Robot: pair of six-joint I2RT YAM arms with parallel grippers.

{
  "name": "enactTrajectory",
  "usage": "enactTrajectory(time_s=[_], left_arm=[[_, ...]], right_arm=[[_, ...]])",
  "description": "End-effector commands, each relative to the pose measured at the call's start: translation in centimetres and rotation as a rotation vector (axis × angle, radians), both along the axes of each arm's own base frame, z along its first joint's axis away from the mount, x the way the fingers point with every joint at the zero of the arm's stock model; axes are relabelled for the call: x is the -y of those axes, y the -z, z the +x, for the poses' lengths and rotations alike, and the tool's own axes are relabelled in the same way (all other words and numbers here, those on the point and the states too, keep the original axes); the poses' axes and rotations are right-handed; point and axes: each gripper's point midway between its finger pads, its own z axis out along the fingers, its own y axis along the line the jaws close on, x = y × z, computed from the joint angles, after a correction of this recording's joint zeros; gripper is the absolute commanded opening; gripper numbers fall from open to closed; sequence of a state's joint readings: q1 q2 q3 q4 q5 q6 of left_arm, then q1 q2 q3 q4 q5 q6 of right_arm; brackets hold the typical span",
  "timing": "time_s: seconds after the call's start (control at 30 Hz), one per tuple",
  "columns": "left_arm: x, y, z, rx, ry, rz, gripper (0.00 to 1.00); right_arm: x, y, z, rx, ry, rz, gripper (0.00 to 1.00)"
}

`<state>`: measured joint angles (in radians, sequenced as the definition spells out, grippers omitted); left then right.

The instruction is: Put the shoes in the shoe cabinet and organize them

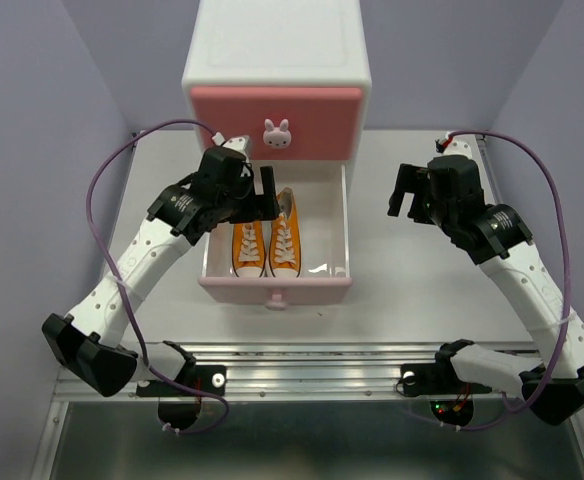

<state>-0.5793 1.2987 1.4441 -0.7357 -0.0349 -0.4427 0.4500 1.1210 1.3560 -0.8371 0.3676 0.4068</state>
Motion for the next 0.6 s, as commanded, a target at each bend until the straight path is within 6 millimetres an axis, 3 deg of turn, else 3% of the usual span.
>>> enactTrajectory(time_s=[0.0,0.3,0.57], left_arm=[[0.2,0.5,0.7,0.016,0.002,-0.017,0.99],[0.4,3.6,3.2,-0.007,-0.056,0.009,0.99],[1.5,6.0,3.9,-0.023,-0.013,0.009,0.97]], right_arm=[[0.5,-2.9,0.6,0.091,0.027,0.021,1.0],[0.4,-2.4,0.4,0.076,0.039,0.044,1.0],[0.4,-2.0,0.5,0.049,0.037,0.025,1.0]])
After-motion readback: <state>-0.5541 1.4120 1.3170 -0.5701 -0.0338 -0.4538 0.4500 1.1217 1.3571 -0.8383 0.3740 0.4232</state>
